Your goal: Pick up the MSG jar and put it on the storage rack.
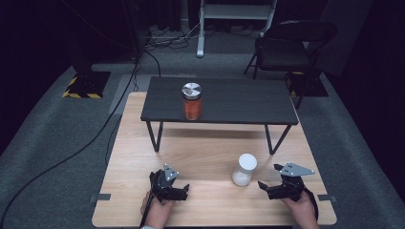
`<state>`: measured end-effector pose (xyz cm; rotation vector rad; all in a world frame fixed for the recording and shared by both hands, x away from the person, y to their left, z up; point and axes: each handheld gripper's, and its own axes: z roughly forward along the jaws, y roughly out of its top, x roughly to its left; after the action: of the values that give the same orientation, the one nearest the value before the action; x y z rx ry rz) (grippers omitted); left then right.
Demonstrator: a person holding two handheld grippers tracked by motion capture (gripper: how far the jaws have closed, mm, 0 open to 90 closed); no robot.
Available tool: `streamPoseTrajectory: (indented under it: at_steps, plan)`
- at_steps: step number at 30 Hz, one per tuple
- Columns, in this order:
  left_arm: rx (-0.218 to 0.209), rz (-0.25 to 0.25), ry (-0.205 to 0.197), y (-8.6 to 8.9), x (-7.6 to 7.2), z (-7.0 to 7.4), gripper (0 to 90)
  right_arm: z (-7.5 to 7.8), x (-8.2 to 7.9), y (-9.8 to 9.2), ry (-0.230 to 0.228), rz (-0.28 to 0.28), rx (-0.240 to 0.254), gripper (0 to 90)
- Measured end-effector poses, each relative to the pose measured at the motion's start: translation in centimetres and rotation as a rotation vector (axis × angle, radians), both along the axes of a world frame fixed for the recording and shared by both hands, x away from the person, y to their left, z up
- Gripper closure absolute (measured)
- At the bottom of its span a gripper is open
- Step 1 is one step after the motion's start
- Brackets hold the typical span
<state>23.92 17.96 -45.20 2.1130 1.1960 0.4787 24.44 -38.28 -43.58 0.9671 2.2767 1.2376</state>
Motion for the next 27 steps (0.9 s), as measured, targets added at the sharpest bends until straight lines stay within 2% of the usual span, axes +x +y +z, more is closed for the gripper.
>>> streamPoseTrajectory:
  at_steps: [6,17,21,27]
  plan:
    - [0.0,0.0,0.0,0.0,0.0,0.0,0.1,0.7,-1.3,-0.8,-0.074,0.021,0.083,0.3]
    - [0.0,0.0,0.0,0.0,0.0,0.0,0.1,1.1,-2.9,-1.6,-0.173,0.011,0.16,0.2]
    - [0.0,0.0,0.0,0.0,0.0,0.0,0.1,1.2,-3.2,-1.9,-0.192,0.009,0.178,0.2]
    - [0.0,0.0,0.0,0.0,0.0,0.0,0.1,1.3,-3.2,-2.0,-0.19,0.009,0.182,0.2]
